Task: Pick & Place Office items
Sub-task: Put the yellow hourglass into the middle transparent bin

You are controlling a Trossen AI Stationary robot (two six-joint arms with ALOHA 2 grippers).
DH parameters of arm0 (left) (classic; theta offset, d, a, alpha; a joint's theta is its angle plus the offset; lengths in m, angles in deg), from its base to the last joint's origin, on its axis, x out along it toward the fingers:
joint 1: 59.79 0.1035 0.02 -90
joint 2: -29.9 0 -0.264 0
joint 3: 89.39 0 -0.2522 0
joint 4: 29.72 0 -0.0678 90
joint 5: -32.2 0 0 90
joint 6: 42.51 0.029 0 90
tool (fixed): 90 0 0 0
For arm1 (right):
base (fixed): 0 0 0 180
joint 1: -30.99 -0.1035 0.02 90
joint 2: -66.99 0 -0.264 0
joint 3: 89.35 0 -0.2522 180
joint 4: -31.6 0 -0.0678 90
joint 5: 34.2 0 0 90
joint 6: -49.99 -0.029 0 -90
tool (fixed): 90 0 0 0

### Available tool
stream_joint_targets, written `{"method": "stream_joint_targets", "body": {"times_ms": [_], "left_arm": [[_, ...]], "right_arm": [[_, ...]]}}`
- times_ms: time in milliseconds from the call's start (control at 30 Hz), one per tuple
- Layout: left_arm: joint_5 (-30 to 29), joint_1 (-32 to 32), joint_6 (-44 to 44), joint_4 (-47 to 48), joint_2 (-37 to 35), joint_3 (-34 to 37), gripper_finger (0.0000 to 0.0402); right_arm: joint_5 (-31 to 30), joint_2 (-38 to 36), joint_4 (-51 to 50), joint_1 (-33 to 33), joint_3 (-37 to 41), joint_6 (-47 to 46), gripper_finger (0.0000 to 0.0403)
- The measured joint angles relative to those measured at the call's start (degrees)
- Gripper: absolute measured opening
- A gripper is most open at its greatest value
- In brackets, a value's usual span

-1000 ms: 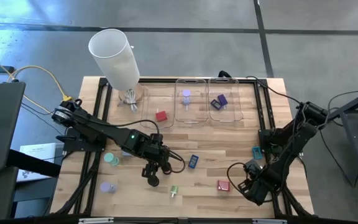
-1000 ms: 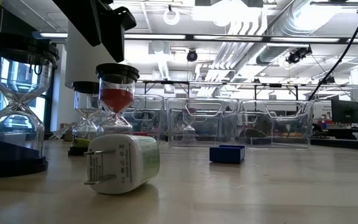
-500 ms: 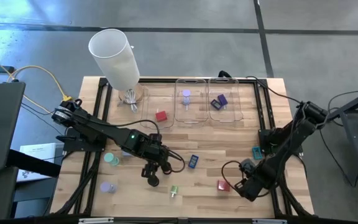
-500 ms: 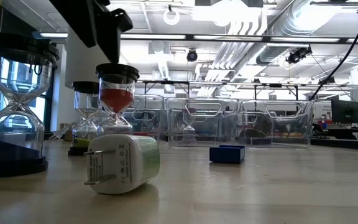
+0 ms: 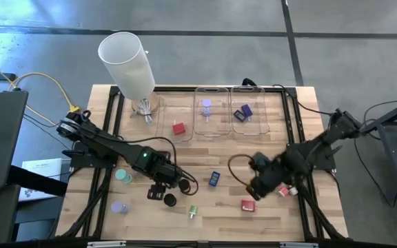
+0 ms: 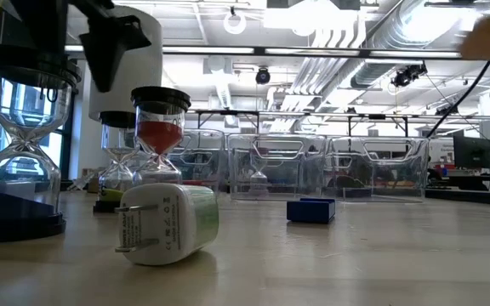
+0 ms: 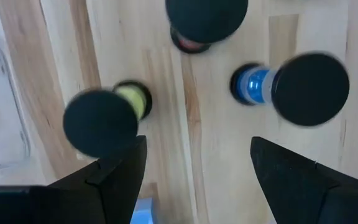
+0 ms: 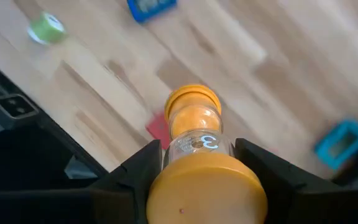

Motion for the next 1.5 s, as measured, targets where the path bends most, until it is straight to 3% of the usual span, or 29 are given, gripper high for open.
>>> {"method": "stream_joint_targets", "body": {"times_ms": [300,633,767,1100,1300,1500], "left_arm": [[1.05,-1.31,0.19,2.93,-0.34,0.0,0.028],[0.98,-1.58,0.12,5.65,-0.37,0.0,0.028],[0.98,-1.11,0.19,6.23,-0.6,0.0,0.028],[0.83,-0.97,-2.88,5.89,-1.71,0.0,0.028],[-0.12,-2.04,-4.17,5.27,-1.68,0.0,0.028],[-1.16,-3.39,-6.32,5.12,-1.68,0.0,0.028]], "right_arm": [[-0.45,0.13,9.88,17.08,-4.84,32.18,0.0178],[-1.08,0.45,10.89,34.01,-12.36,51.86,0.0178],[0.85,3.4,9.84,40.88,-16.38,56.9,0.0178],[4.7,18.96,2.88,53.82,-30.02,67.35,0.0178],[6.55,24.97,1.42,61.03,-31.09,70.24,0.0178],[5.54,30.58,1.32,63.56,-31.07,73.1,0.0178]]}}
